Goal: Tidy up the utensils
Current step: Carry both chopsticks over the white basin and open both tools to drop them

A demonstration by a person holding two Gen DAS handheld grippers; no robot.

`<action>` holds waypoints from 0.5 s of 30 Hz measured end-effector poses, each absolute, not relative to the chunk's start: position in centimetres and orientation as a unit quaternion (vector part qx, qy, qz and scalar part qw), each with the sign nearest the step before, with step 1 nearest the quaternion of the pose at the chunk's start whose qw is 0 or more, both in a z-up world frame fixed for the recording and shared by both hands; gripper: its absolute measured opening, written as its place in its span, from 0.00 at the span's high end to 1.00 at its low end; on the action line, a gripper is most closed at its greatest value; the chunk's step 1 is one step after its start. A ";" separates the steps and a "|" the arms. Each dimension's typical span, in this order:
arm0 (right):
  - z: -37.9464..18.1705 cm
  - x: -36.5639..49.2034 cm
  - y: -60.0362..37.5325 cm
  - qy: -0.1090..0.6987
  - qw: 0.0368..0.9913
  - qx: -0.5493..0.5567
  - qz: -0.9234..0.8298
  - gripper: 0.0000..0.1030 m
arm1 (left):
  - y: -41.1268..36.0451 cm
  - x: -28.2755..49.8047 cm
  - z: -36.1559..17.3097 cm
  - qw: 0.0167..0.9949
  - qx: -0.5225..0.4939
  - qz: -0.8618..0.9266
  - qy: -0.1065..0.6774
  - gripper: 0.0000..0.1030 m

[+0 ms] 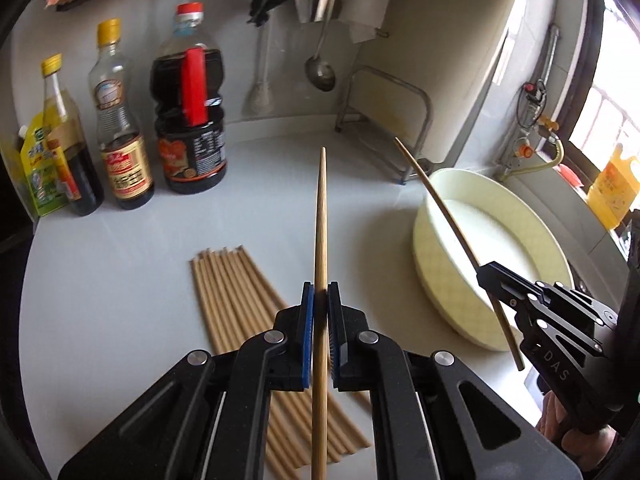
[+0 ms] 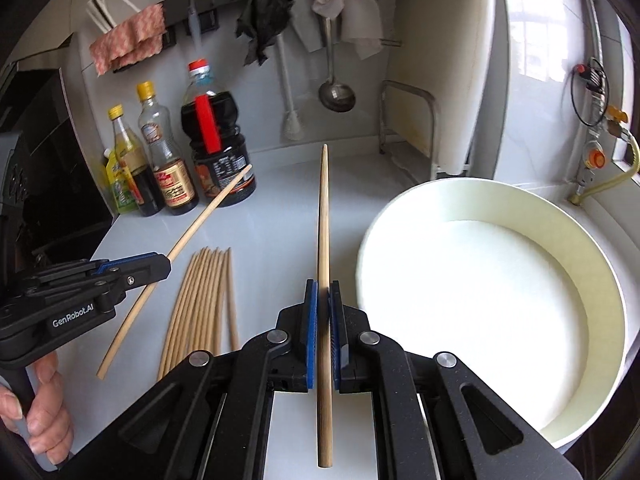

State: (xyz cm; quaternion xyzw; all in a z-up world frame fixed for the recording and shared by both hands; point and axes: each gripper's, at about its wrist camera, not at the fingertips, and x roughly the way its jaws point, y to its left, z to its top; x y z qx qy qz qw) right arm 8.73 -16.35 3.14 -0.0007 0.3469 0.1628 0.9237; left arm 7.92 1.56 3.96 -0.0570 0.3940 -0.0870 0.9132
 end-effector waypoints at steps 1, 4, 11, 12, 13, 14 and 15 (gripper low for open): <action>3.4 9.1 -17.6 0.345 0.927 0.006 0.148 0.94 | 0.3 8.4 4.4 0.912 -0.056 -0.100 0.394 0.93; 3.8 10.4 -21.0 0.348 0.931 0.024 0.109 0.94 | -3.7 10.2 5.3 0.907 -0.046 -0.139 0.396 0.93; 3.9 11.9 -28.6 0.361 0.929 0.070 0.039 0.94 | -11.8 13.5 5.4 0.887 -0.027 -0.201 0.415 0.93; 3.8 12.1 -29.2 0.365 0.928 0.073 0.031 0.94 | -12.9 14.0 5.1 0.882 -0.025 -0.208 0.421 0.93; 3.6 12.3 -29.7 0.369 0.926 0.076 0.026 0.94 | -13.9 14.4 4.8 0.878 -0.023 -0.213 0.428 0.93; 3.5 12.4 -30.2 0.373 0.924 0.078 0.022 0.94 | -14.7 14.8 4.5 0.875 -0.021 -0.216 0.433 0.93; 3.2 12.6 -30.5 0.378 0.922 0.077 0.018 0.94 | -15.5 15.1 4.1 0.873 -0.018 -0.217 0.437 0.93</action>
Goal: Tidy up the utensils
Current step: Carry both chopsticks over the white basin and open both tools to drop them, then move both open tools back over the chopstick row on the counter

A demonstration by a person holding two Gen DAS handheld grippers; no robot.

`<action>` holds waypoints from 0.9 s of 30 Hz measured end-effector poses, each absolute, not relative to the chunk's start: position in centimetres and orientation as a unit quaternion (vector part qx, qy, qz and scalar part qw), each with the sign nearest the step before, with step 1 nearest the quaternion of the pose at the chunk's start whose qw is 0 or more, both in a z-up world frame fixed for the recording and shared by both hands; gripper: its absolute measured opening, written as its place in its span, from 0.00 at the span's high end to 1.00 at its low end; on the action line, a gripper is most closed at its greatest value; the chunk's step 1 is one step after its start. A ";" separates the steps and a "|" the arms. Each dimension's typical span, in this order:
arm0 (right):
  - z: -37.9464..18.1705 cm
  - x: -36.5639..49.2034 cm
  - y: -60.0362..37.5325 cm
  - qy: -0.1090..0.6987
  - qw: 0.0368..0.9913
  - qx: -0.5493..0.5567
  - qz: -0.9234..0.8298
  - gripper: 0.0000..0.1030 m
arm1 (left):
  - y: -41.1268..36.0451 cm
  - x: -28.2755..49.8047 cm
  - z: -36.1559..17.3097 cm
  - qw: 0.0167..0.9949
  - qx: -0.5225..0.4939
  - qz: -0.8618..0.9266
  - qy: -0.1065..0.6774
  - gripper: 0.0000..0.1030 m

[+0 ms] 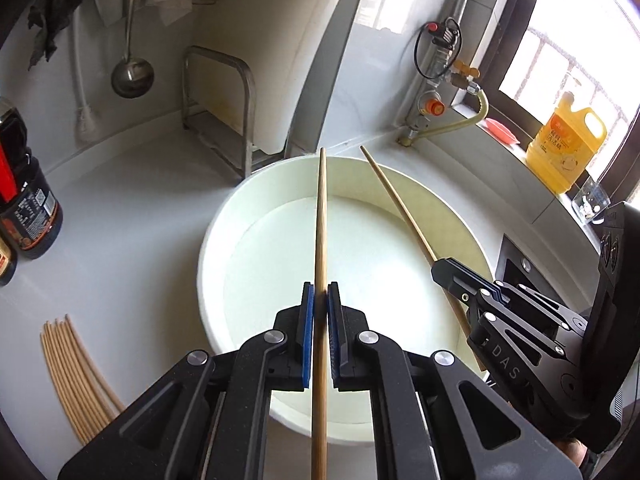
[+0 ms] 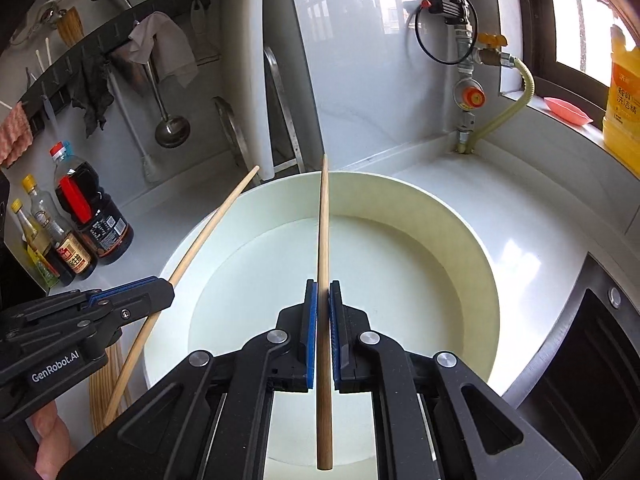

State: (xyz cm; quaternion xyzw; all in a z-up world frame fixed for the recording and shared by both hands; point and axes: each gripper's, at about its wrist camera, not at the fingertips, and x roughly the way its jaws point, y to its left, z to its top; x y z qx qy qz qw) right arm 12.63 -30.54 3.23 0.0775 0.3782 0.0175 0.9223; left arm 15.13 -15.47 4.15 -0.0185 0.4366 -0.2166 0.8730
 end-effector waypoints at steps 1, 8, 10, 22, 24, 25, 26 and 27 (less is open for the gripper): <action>3.0 12.8 -30.8 0.384 0.920 0.077 0.014 0.94 | -16.0 15.5 3.8 0.872 -0.015 -0.214 0.439 0.93; 1.1 13.9 -31.8 0.416 0.905 0.087 0.009 0.94 | -17.6 17.8 2.2 0.867 -0.009 -0.192 0.461 0.92; 1.1 13.9 -31.9 0.419 0.904 0.089 0.005 0.94 | -17.1 18.2 2.0 0.866 -0.011 -0.179 0.467 0.92; 3.7 12.4 -31.2 0.380 0.919 0.102 0.023 0.80 | -10.4 14.8 4.8 0.900 -0.019 -0.114 0.419 0.34; 4.0 12.0 -30.2 0.375 0.920 0.103 0.043 0.75 | -8.5 13.8 4.9 0.903 -0.022 -0.101 0.417 0.33; 4.2 11.9 -29.6 0.372 0.921 0.103 0.053 0.75 | -7.5 13.2 5.0 0.904 -0.022 -0.092 0.416 0.33; 4.4 11.6 -28.9 0.370 0.921 0.102 0.065 0.75 | -6.4 12.6 5.0 0.906 -0.023 -0.083 0.414 0.33; 4.6 11.4 -28.2 0.368 0.921 0.101 0.077 0.75 | -5.5 12.0 4.9 0.907 -0.023 -0.075 0.413 0.33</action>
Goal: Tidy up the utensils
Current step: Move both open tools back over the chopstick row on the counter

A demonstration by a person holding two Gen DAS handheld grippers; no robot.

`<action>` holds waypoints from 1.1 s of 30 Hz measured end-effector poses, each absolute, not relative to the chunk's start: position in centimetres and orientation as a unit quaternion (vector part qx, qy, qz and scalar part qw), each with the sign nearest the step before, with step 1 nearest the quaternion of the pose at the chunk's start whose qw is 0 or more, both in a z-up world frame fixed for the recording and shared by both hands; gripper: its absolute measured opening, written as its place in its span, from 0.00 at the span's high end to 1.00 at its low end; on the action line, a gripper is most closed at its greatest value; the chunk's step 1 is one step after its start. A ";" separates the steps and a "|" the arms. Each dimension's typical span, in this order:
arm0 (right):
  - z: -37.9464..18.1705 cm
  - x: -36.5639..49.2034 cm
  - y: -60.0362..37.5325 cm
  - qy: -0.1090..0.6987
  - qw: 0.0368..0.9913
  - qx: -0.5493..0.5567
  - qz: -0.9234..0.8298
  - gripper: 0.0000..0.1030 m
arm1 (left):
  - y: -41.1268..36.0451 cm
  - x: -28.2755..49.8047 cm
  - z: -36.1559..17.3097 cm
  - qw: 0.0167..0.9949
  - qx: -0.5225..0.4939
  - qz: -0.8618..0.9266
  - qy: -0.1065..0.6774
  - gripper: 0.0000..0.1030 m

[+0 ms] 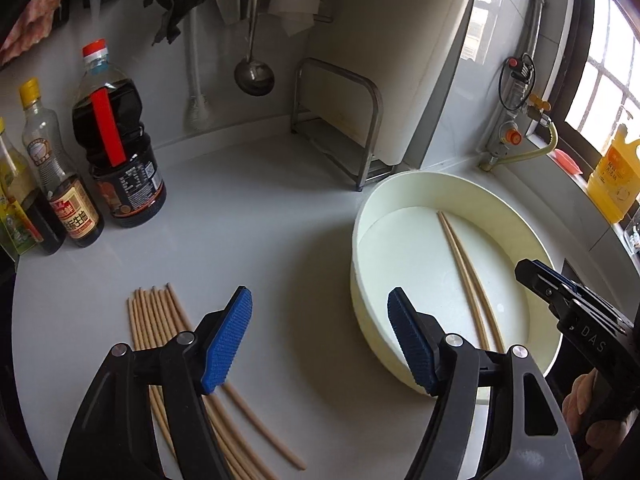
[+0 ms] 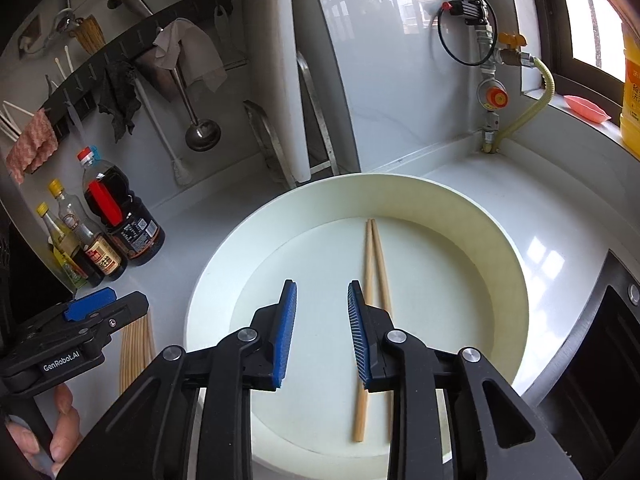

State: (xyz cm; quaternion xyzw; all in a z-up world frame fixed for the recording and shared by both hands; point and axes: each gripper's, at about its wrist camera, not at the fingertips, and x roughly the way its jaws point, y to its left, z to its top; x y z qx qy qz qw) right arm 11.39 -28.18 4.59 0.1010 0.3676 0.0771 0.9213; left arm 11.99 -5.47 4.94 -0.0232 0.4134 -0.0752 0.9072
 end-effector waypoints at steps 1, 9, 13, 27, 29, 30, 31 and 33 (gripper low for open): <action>4.8 11.1 -27.4 0.366 0.921 0.098 0.088 0.75 | -4.4 11.3 4.9 0.908 -0.025 -0.066 0.413 0.33; 5.6 8.8 -21.6 0.354 0.919 0.069 0.160 0.62 | 1.8 6.9 3.9 0.910 -0.020 -0.015 0.414 0.27; 4.9 8.1 -19.6 0.359 0.910 0.074 0.193 0.54 | 4.8 5.5 3.1 0.905 -0.039 0.008 0.423 0.27; 3.2 5.9 -14.1 0.365 0.898 0.021 0.245 0.47 | 8.0 0.9 2.1 0.904 -0.072 0.048 0.419 0.26; 3.2 5.7 -13.7 0.365 0.897 0.019 0.250 0.47 | 8.2 0.3 2.1 0.905 -0.075 0.052 0.416 0.25; 3.1 5.6 -13.5 0.366 0.895 0.019 0.253 0.47 | 8.2 0.0 2.1 0.905 -0.077 0.055 0.416 0.25; 3.0 5.7 -13.3 0.367 0.894 0.018 0.256 0.47 | 8.4 -0.3 2.2 0.904 -0.080 0.056 0.417 0.25; 2.7 5.7 -12.9 0.369 0.892 0.018 0.260 0.47 | 8.7 -1.0 2.1 0.902 -0.086 0.059 0.419 0.25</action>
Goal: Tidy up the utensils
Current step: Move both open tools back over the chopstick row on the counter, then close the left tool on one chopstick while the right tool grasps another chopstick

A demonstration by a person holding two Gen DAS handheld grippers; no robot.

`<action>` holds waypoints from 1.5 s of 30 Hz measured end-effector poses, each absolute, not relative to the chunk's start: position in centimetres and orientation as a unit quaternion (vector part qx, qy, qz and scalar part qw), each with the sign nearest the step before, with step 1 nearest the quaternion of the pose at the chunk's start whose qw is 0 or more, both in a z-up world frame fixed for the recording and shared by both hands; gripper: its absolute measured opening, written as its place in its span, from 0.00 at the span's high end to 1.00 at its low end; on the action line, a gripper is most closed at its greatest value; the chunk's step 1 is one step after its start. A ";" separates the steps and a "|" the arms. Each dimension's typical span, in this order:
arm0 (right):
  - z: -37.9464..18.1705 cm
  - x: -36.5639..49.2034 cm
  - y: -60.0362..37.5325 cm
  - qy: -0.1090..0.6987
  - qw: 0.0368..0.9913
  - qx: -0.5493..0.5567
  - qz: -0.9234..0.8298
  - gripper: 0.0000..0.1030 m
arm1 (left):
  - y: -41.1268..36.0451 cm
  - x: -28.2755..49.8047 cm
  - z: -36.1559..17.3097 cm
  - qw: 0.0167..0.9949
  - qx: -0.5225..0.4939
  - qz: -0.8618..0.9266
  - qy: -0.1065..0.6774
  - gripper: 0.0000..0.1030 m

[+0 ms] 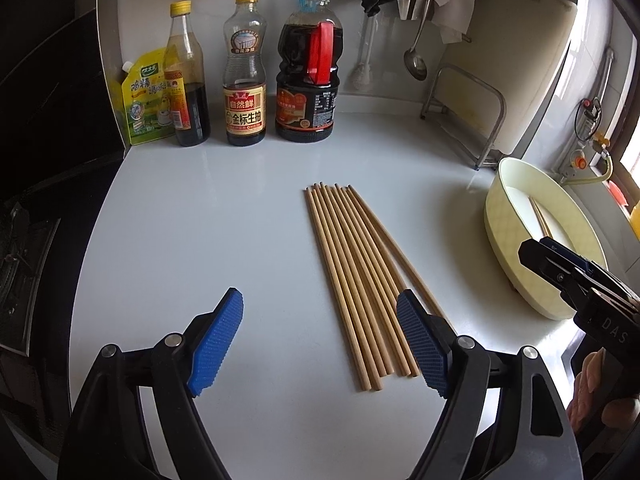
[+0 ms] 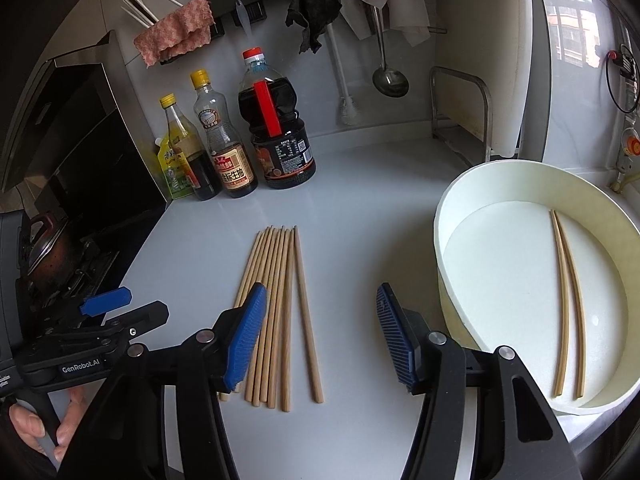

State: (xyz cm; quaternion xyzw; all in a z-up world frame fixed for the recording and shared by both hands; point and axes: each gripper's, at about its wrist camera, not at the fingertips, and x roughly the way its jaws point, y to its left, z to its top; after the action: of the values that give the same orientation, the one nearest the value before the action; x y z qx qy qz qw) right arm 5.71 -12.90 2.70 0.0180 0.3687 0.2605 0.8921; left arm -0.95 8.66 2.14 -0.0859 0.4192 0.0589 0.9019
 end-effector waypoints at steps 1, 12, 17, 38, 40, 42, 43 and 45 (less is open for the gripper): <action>2.5 5.7 -12.7 0.370 0.891 0.019 0.262 0.47 | 8.8 -1.2 2.1 0.901 -0.087 0.061 0.420 0.25; 0.9 5.7 -11.2 0.386 0.878 0.016 0.282 0.45 | 10.7 -2.7 1.7 0.900 -0.095 0.081 0.417 0.24; 0.8 5.4 -10.1 0.376 0.883 -0.007 0.283 0.45 | 11.8 -2.3 1.5 0.900 -0.099 0.087 0.416 0.24; -3.0 9.1 -6.2 0.408 0.867 -0.100 0.267 0.45 | 11.8 3.4 -3.2 0.891 -0.077 0.079 0.441 0.18; -3.3 9.4 -6.1 0.412 0.865 -0.104 0.268 0.45 | 11.9 3.7 -3.5 0.889 -0.079 0.081 0.443 0.18; -3.5 9.5 -5.9 0.412 0.864 -0.108 0.269 0.45 | 12.0 4.0 -3.8 0.888 -0.080 0.080 0.446 0.18; -3.6 9.6 -5.9 0.413 0.863 -0.110 0.268 0.45 | 11.9 4.1 -3.9 0.887 -0.080 0.080 0.447 0.18; -3.8 9.8 -5.6 0.413 0.863 -0.118 0.266 0.45 | 11.7 4.4 -4.1 0.887 -0.077 0.080 0.449 0.16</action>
State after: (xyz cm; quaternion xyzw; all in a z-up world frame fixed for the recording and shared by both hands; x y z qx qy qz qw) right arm 9.82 -5.58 -3.83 -0.1177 0.4134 0.2658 0.8629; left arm 4.42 11.72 -4.06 -0.0768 0.4488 0.0803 0.8867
